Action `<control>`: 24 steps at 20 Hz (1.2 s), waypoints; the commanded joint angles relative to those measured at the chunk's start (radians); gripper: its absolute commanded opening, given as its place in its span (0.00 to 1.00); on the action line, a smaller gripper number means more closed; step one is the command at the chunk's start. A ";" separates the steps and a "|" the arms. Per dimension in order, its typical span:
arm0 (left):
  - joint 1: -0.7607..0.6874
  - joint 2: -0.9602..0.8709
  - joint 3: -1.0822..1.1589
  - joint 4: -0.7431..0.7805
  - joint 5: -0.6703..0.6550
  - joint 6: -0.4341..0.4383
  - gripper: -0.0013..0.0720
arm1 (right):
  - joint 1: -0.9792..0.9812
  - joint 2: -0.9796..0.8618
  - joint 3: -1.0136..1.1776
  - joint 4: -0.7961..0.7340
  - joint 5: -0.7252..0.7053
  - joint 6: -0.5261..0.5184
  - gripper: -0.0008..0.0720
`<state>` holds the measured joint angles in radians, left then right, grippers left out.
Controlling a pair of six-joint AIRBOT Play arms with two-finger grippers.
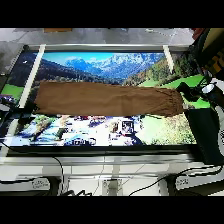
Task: Fold the clothes and pants, and hang the long-sleeved shirts on hangers.
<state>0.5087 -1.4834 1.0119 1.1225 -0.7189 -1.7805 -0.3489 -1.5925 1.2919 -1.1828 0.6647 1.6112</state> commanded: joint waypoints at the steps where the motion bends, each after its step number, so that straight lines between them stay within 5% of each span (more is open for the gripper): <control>1: 0.003 -0.034 -0.018 -0.013 0.062 -0.038 0.81 | 0.001 0.001 0.000 0.000 0.006 -0.010 0.86; 11: -0.052 -0.124 -0.016 -0.016 0.351 -0.037 0.78 | 0.008 0.007 0.092 0.008 0.085 -0.088 0.85; 13: -0.093 -0.124 -0.015 -0.016 0.441 -0.009 0.29 | 0.029 0.007 0.125 0.016 0.109 -0.087 0.84; 14: -0.114 -0.124 -0.004 -0.016 0.484 0.053 0.06 | 0.048 0.007 0.138 0.019 0.122 -0.087 0.76; 16: -0.142 -0.124 0.052 -0.015 0.489 0.153 0.03 | 0.094 0.007 0.157 0.019 0.129 -0.088 0.41; 19: -0.154 -0.119 0.147 -0.015 0.403 0.166 0.03 | 0.192 0.006 0.169 0.019 0.082 -0.087 0.06; 24: -0.154 -0.032 0.225 0.014 0.279 0.217 0.03 | 0.396 -0.011 0.170 0.027 -0.097 -0.076 0.06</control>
<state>0.3592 -1.5616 1.1961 1.1221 -0.3775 -1.6188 -0.0582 -1.5944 1.4574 -1.1618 0.6697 1.5257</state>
